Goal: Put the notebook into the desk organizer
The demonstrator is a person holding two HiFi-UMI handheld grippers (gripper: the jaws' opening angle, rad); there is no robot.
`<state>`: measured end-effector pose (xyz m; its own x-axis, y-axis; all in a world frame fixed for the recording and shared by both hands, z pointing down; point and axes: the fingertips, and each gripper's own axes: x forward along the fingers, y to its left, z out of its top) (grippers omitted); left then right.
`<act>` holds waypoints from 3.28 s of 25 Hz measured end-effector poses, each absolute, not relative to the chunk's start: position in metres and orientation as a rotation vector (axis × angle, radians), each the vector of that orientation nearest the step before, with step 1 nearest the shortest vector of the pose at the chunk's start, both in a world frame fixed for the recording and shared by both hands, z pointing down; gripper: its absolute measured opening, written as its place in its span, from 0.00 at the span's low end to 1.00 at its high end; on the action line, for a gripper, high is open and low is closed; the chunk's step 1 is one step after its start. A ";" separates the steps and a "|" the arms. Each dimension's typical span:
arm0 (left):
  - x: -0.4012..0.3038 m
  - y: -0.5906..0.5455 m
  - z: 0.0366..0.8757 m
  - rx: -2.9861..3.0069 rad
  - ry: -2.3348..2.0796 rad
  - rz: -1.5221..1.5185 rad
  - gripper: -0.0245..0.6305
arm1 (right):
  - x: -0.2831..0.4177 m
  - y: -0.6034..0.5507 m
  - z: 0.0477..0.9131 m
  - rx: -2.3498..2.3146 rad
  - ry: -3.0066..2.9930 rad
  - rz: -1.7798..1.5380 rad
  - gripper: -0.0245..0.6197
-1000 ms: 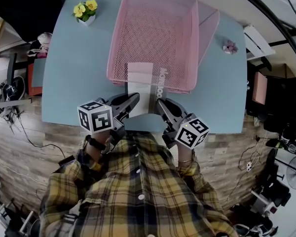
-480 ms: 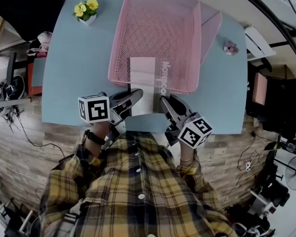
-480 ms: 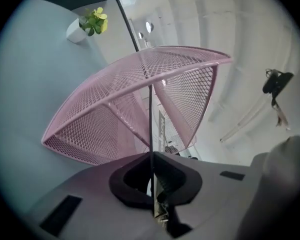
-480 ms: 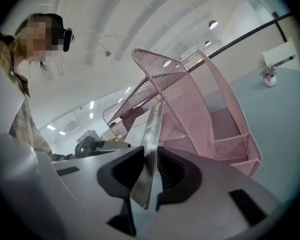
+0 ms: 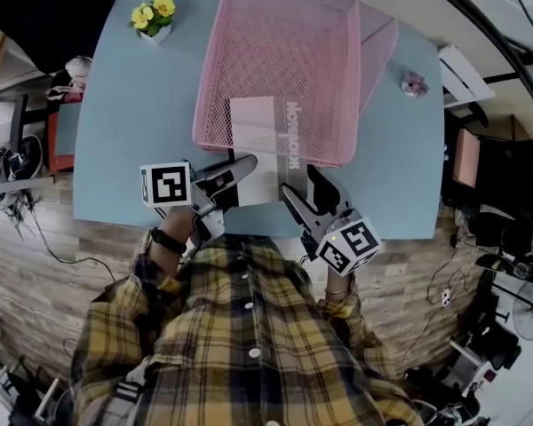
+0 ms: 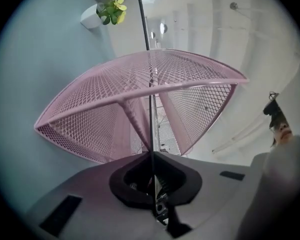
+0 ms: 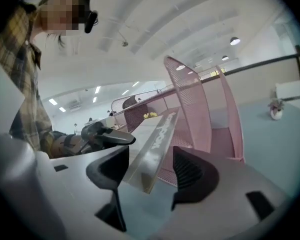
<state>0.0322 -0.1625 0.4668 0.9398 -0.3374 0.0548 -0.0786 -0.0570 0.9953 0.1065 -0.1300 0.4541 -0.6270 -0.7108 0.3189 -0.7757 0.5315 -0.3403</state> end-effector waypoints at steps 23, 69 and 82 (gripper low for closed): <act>0.029 -0.165 0.457 1.561 -0.277 -0.275 0.05 | 0.082 -0.102 0.456 1.117 -2.496 0.178 0.62; -0.020 -0.147 0.439 2.767 -1.204 0.489 0.15 | 0.073 -0.142 0.441 1.317 -2.459 0.026 0.55; -0.010 -0.166 0.440 2.789 -1.235 0.607 0.07 | 0.076 -0.162 0.441 1.340 -2.390 0.002 0.46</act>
<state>-0.0100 -0.1656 0.4404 0.6087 -0.7059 0.3623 -0.7181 -0.6843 -0.1268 0.0761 -0.1616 0.4412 -0.4611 -0.8189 0.3417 -0.8195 0.5407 0.1900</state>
